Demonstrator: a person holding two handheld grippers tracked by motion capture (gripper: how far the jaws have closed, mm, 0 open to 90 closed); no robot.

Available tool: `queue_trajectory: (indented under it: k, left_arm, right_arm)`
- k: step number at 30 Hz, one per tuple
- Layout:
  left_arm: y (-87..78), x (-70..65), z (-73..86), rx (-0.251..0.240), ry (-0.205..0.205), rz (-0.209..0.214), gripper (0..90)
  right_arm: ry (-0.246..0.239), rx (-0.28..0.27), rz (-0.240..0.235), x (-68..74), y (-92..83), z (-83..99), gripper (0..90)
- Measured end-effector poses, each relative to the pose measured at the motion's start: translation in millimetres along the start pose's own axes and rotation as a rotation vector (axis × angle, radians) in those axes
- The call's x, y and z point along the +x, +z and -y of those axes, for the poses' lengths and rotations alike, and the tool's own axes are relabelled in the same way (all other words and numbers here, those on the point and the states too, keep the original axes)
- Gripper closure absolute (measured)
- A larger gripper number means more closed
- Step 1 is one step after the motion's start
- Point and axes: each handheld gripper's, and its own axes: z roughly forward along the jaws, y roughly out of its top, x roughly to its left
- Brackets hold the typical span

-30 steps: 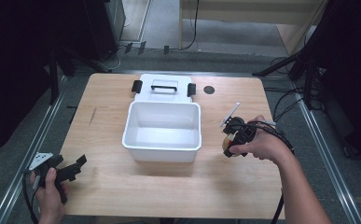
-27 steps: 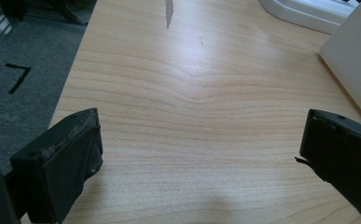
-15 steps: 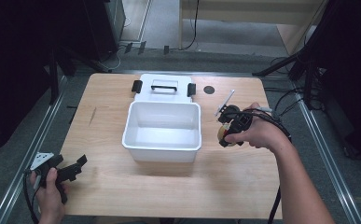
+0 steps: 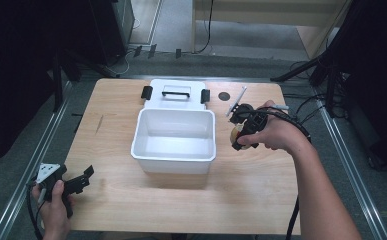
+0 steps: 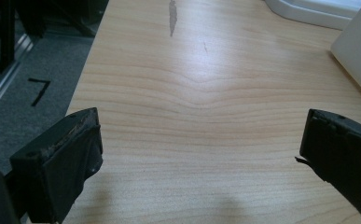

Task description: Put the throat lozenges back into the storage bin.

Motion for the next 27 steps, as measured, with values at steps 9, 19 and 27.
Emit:
queue_trajectory:
  k: [9, 19, 27]
  left_arm:
    - [1.9, -11.4, -0.2, -0.032, 0.08, -0.069, 0.0]
    - [-0.4, -12.5, 1.0, -0.053, 0.09, -0.065, 0.0]
    - [-0.2, -12.0, 1.1, -0.056, 0.084, -0.06, 0.0]
  right_arm:
    - [-0.043, -0.003, -0.007, 5.9, -3.2, -16.4, 20.5]
    - [-0.083, -0.015, -0.011, 13.6, -8.3, -32.9, 20.5]
    - [-0.11, -0.028, -0.019, 21.3, -9.1, -47.4, 20.5]
